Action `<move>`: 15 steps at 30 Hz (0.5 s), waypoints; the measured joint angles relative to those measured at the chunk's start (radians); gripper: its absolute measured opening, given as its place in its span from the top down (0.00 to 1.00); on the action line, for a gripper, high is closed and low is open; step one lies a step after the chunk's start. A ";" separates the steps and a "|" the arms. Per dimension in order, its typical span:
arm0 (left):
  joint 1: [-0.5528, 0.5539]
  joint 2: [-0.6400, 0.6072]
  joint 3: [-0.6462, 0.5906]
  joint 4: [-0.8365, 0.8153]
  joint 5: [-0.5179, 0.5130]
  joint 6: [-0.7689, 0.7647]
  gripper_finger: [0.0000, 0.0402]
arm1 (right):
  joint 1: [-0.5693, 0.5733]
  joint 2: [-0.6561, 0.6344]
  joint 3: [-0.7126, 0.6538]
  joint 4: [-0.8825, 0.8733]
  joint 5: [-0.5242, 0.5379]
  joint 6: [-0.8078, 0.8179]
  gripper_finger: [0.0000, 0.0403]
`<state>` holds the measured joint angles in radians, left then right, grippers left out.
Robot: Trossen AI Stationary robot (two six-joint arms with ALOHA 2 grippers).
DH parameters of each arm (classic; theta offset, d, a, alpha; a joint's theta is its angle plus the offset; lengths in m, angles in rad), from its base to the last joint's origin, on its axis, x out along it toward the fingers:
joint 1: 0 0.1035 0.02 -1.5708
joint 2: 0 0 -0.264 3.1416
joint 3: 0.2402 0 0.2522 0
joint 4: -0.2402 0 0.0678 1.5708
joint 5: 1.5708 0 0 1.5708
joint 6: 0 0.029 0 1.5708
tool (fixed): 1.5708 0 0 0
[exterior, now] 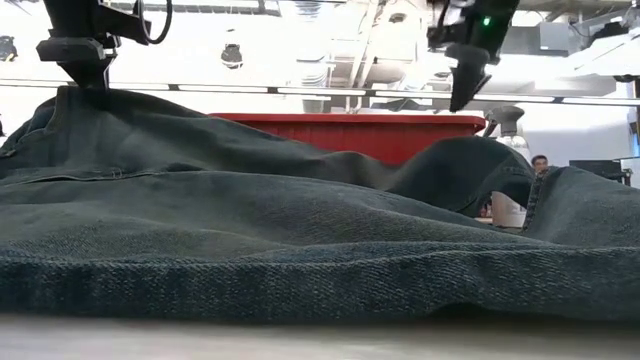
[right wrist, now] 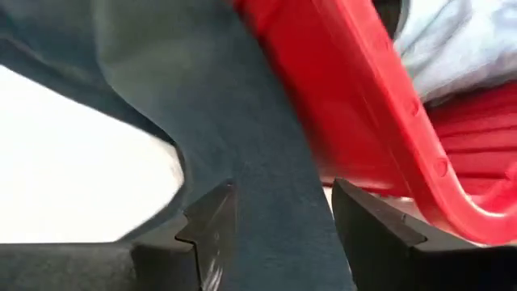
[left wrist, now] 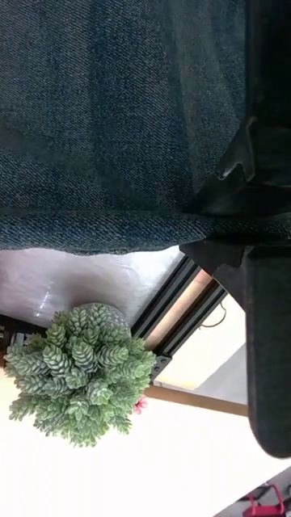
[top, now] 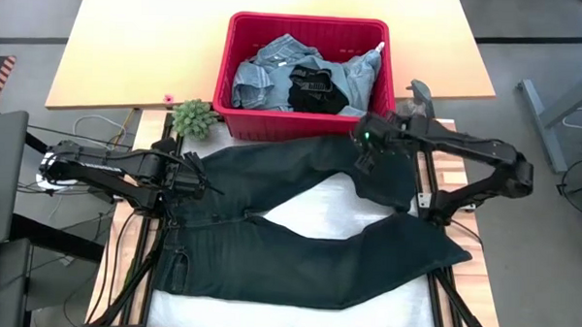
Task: Fold Laundry from Bin
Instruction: Fold the black pants
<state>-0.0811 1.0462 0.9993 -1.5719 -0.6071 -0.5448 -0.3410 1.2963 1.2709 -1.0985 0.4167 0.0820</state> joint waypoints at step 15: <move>0.000 0.000 0.000 0.001 0.000 -0.023 0.97 | -0.129 0.047 -0.001 -0.067 -0.138 -0.092 0.43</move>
<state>-0.0811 1.0462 0.9993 -1.5714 -0.6071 -0.5677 -0.4698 1.3432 1.2702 -1.1658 0.2785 -0.0102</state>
